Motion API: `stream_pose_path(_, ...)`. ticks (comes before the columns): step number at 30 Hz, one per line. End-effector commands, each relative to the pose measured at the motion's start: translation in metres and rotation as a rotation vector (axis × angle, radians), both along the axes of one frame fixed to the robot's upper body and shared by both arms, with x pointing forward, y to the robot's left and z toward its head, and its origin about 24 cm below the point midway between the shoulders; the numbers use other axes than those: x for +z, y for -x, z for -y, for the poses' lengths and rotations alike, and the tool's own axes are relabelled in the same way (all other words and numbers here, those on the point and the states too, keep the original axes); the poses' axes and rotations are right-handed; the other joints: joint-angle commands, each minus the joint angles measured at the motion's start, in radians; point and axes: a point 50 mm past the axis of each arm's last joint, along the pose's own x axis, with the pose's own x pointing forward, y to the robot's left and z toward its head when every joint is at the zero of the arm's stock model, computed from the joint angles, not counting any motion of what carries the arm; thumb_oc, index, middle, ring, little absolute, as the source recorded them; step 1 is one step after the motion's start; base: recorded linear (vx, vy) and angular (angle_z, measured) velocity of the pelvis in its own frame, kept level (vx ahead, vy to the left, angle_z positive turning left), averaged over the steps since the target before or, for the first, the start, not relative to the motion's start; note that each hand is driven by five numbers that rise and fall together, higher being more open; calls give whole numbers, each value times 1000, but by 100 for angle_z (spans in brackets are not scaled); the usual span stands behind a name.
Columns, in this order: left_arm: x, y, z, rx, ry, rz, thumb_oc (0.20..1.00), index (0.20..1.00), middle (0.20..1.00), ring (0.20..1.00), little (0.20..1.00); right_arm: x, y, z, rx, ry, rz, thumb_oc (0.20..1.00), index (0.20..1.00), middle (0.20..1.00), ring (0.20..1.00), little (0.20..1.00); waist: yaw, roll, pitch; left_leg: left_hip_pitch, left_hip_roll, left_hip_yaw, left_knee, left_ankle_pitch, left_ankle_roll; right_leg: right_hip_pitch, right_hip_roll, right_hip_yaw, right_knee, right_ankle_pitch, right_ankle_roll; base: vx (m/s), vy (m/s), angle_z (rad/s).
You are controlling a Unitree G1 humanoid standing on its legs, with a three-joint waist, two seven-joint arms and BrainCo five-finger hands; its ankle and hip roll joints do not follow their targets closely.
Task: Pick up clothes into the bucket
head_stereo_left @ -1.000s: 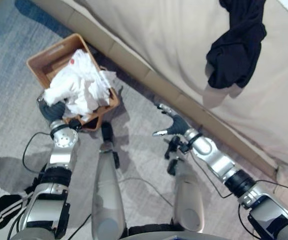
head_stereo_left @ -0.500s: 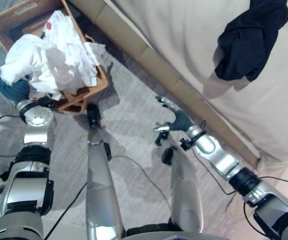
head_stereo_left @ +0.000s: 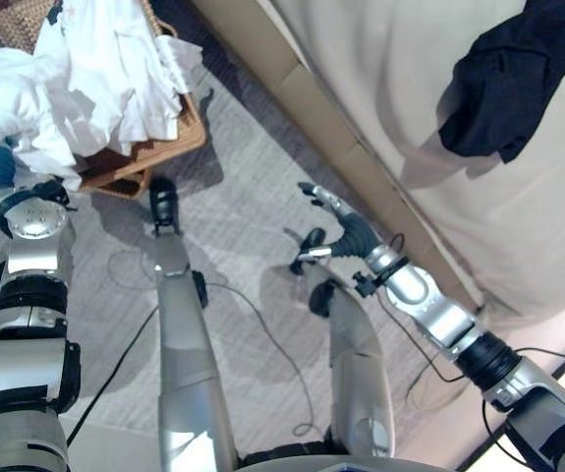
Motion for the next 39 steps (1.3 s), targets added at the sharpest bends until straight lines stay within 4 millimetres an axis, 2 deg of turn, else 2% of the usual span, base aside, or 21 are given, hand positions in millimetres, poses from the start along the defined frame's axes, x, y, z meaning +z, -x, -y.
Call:
stream_pose_path(1, 39, 12, -16, 34, -63, 108, 200, 200, 200, 200, 200, 19, 16, -4, 82, -105, 77, 1000, 1000, 1000, 1000, 1000, 36, -108, 27, -10, -1, -27, 116, -149, 23, 49, -29, 57, 3, 9, 69, 1, 38, -1)
stream_pose_path(10, 59, 5, -9, -15, -140, 114, 200, 200, 200, 200, 200, 20, 17, 6, 81, -74, 76, 1000, 1000, 1000, 1000, 1000, 19, -101, 27, -7, 2, -19, 113, -145, 23, 41, -27, 71, -4, 14, 67, -11, 21, -2)
stream_pose_path(11, 60, 4, -8, -22, -153, 104, 250, 250, 250, 250, 250, 21, 17, 6, 83, -69, 79, 1000, 1000, 1000, 1000, 1000, 17, -99, 27, -6, 3, -18, 114, -145, 24, 40, -28, 72, -5, 15, 67, -12, 24, -3)
stream_pose_path(12, 60, 4, -8, -23, -153, 104, 310, 310, 310, 310, 310, 21, 17, 6, 82, -70, 79, 1000, 1000, 1000, 1000, 1000, 17, -99, 27, -6, 3, -18, 113, -145, 24, 40, -28, 72, -5, 15, 67, -15, 35, -3)
stream_pose_path(13, 62, 4, -8, -24, -162, 102, 755, 755, 755, 755, 755, 21, 17, 8, 83, -70, 79, 1000, 1000, 1000, 1000, 1000, 13, -96, 27, -5, 3, -16, 112, -145, 24, 37, -28, 76, -5, 17, 67, -8, 22, -3)
stream_pose_path(14, 62, 4, -8, -24, -162, 102, 849, 849, 849, 849, 849, 21, 17, 8, 83, -70, 78, 1000, 1000, 1000, 1000, 1000, 14, -96, 27, -5, 3, -16, 112, -145, 24, 37, -28, 76, -4, 17, 67, -15, 43, -4)
stream_pose_path(15, 62, 3, -7, -36, -162, 102, 1000, 1000, 1000, 1000, 1000, 21, 17, 9, 80, -66, 78, 1000, 1000, 1000, 1000, 1000, 12, -91, 27, -4, 4, -14, 114, -145, 24, 37, -29, 79, -4, 17, 67, -10, 26, -4)
stream_pose_path(25, 60, 5, -12, -26, -149, 96, 1000, 1000, 1000, 1000, 1000, 18, 17, 10, 75, -55, 71, 1000, 1000, 1000, 1000, 1000, 9, -87, 27, 5, 8, -8, 113, -143, 21, 46, -29, 85, -18, 25, 70, -3, 6, -2)
stream_pose_path(33, 66, 8, -15, 30, -161, 102, 1000, 1000, 1000, 1000, 1000, 16, 18, 11, 67, -58, 67, 1000, 1000, 1000, 1000, 1000, 12, -89, 27, 14, 10, -9, 111, -142, 20, 65, -22, 80, -32, 34, 75, 1, -6, -1)
stream_pose_path(39, 63, 10, -11, 42, -160, 137, 1000, 1000, 1000, 1000, 1000, 13, 18, 10, 58, -71, 58, 1000, 1000, 1000, 1000, 1000, 20, -88, 27, 38, 11, -5, 94, -136, 18, 88, -18, 74, -42, 38, 75, 0, 0, 0)
